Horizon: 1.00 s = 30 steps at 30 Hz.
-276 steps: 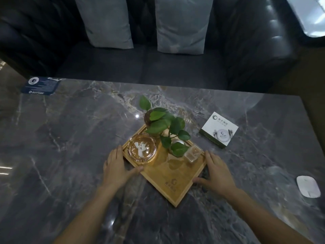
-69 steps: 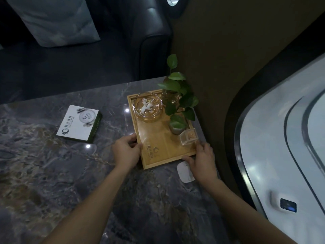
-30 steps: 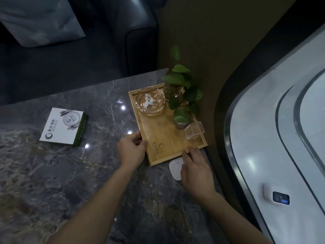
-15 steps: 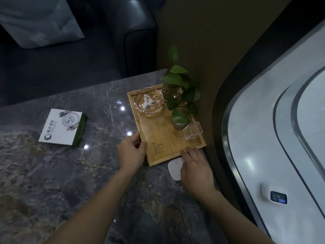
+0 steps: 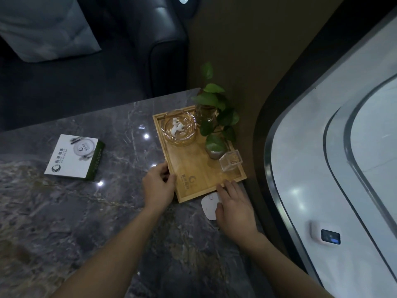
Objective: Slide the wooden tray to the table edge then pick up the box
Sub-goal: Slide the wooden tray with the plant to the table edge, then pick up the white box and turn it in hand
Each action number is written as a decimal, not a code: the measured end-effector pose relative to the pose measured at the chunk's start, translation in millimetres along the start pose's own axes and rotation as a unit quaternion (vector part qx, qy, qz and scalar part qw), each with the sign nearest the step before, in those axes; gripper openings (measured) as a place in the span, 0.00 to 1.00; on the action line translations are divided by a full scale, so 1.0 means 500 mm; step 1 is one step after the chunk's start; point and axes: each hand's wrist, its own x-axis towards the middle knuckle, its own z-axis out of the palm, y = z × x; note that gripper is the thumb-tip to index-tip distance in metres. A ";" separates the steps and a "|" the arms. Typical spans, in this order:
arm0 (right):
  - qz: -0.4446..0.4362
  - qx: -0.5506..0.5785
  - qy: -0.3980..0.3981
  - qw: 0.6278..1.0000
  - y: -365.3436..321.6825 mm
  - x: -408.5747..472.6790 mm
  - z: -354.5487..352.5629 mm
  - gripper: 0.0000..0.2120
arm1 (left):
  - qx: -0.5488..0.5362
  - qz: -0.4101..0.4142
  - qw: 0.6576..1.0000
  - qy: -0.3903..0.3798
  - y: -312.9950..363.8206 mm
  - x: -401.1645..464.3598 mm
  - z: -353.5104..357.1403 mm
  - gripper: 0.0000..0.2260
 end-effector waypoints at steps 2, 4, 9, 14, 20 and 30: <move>-0.003 -0.005 -0.014 1.000 0.000 -0.002 -0.002 0.27 | 0.005 0.004 1.000 -0.001 0.001 -0.003 0.000 0.16; -0.004 0.003 -0.021 1.000 -0.001 -0.004 -0.006 0.27 | 0.008 0.006 1.000 -0.002 0.001 -0.008 -0.003 0.14; -0.020 0.035 0.043 0.998 -0.018 -0.003 -0.021 0.11 | 0.033 -0.019 0.999 0.015 -0.001 -0.041 -0.027 0.06; -0.074 0.054 0.062 0.994 -0.075 -0.004 -0.029 0.03 | 0.029 -0.029 0.998 0.040 -0.017 -0.081 -0.083 0.07; -0.115 0.054 0.036 0.991 -0.186 0.015 -0.001 0.18 | 0.080 0.006 0.993 0.091 -0.068 -0.104 -0.195 0.09; -0.181 -0.044 0.003 0.982 -0.322 0.061 0.058 0.45 | 0.255 0.029 0.964 0.066 -0.149 -0.102 -0.328 0.33</move>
